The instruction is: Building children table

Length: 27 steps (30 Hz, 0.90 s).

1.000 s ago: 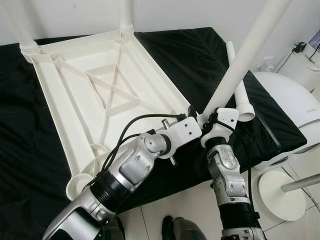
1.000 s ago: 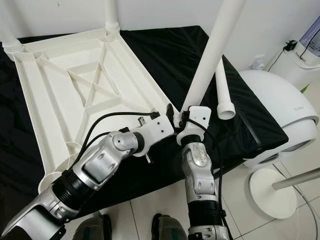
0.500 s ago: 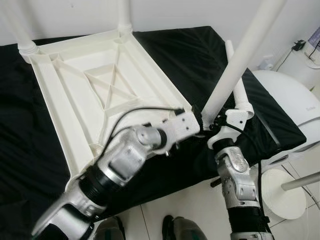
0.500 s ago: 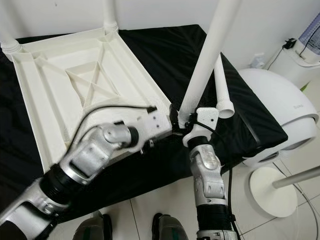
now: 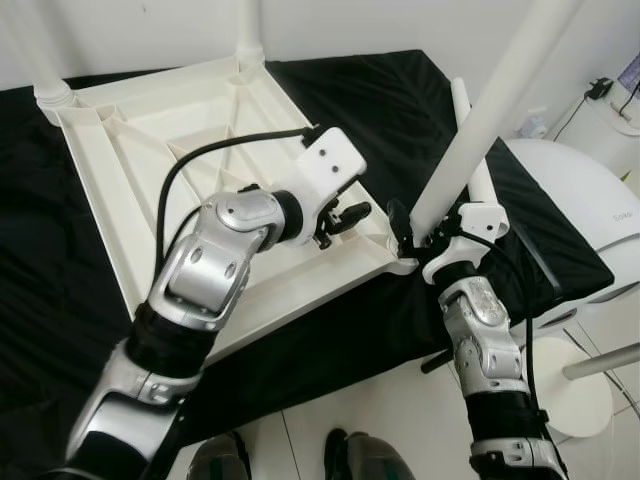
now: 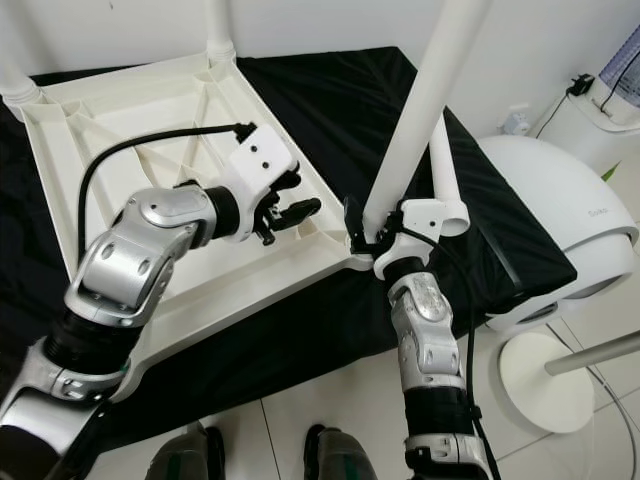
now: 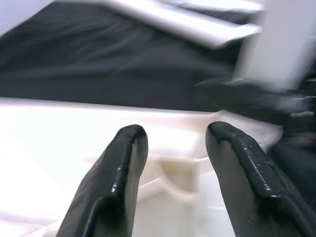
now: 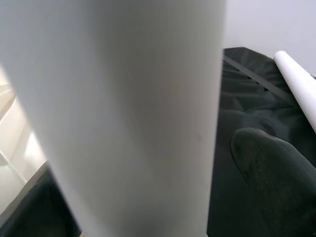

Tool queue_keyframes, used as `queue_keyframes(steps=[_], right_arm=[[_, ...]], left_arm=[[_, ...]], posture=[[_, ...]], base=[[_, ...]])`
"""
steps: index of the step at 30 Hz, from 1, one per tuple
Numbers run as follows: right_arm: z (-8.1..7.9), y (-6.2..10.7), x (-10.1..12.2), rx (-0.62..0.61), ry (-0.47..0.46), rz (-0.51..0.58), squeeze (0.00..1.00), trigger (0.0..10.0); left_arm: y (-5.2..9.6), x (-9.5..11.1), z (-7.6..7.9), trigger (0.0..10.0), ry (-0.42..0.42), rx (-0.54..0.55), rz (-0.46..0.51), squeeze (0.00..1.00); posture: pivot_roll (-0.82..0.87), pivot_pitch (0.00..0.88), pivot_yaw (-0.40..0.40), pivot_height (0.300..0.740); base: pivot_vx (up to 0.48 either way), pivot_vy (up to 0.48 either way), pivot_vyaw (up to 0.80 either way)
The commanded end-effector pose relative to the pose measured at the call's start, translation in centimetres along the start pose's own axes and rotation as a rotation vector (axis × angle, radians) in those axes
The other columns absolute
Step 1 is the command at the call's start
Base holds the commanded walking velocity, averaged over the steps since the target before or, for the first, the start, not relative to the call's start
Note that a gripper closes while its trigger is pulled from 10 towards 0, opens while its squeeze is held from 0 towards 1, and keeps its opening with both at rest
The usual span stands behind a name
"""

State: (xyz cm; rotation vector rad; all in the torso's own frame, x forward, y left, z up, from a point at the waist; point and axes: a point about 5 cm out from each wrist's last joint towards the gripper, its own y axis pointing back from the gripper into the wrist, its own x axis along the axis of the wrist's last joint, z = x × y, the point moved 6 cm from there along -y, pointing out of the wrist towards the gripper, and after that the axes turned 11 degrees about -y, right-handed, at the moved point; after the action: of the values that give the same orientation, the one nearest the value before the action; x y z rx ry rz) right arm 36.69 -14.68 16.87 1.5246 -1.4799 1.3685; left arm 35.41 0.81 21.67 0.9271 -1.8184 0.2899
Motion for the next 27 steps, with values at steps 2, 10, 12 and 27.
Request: queue_keyframes(steps=[2, 10, 12, 27], right_arm=[[0.7, 0.1, -0.1, -0.015, -0.001, -0.002, 0.0, 10.0], [1.1, -0.4, 0.2, -0.006, 0.008, 0.004, 0.0, 10.0], [1.2, -0.5, 0.3, -0.006, 0.004, 0.005, 0.0, 10.0], [1.3, -0.6, -0.3, -0.002, 0.043, -0.021, 0.0, 10.0]], left_arm=[[-0.3, -2.0, -0.8, 10.0, 0.052, 0.077, -0.056, 0.0], [-0.5, -2.9, -3.2, 10.0, 0.192, 0.329, 0.018, 0.0], [0.2, -2.0, -5.1, 10.0, 0.213, 0.422, 0.07, 0.0], [2.3, -3.8, -8.9, 10.0, 0.183, 0.686, 0.114, 0.0]], posture=[[-0.02, 0.131, -0.067, 0.74], [-0.02, 0.135, -0.073, 0.74], [-0.03, 0.148, -0.083, 0.74], [-0.04, 0.15, -0.088, 0.74]], base=[[0.0, 0.0, 0.0], [0.0, 0.0, 0.0], [0.0, 0.0, 0.0], [0.0, 0.0, 0.0]])
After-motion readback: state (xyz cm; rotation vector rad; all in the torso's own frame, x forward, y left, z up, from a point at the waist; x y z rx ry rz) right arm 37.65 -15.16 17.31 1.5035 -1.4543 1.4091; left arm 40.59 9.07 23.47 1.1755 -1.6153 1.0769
